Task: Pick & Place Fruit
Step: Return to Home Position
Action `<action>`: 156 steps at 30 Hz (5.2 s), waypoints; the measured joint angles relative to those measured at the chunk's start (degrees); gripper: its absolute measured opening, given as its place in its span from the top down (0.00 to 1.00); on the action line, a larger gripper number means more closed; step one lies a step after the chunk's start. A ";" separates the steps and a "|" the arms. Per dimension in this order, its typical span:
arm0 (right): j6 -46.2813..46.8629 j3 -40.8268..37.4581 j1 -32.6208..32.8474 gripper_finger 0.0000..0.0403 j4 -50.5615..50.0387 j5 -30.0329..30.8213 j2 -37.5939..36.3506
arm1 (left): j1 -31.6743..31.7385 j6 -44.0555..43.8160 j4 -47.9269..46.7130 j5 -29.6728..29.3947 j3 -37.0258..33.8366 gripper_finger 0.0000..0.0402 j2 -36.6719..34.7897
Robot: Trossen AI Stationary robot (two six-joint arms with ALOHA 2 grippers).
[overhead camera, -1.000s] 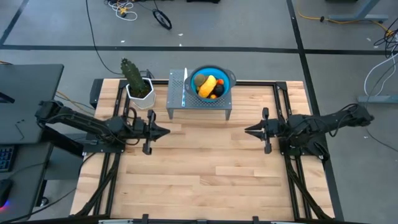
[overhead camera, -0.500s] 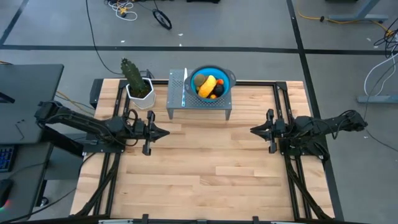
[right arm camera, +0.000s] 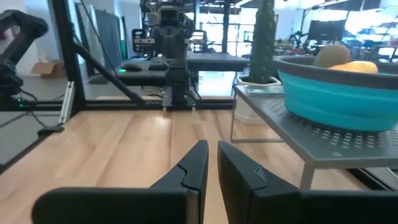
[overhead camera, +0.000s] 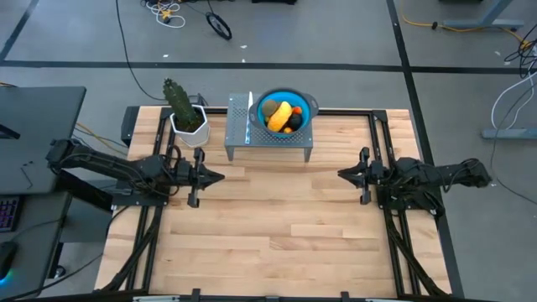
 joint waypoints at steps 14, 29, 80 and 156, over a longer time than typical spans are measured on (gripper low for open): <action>2.15 -6.25 -5.30 0.89 4.64 -6.05 -2.01 | 0.00 -1.16 -0.73 0.30 0.00 0.96 -0.10; 3.34 -6.25 -7.34 0.89 4.59 -8.89 -1.99 | 0.02 -1.60 -5.71 1.05 -12.16 0.99 -22.17; 1.09 -6.25 -7.38 0.89 1.65 -11.38 -1.93 | 4.57 -3.54 -29.68 5.64 -12.39 0.97 -31.40; 0.22 -6.25 -7.34 0.89 1.83 -10.38 -1.93 | 4.55 0.85 -22.37 -3.82 -12.44 0.92 -31.40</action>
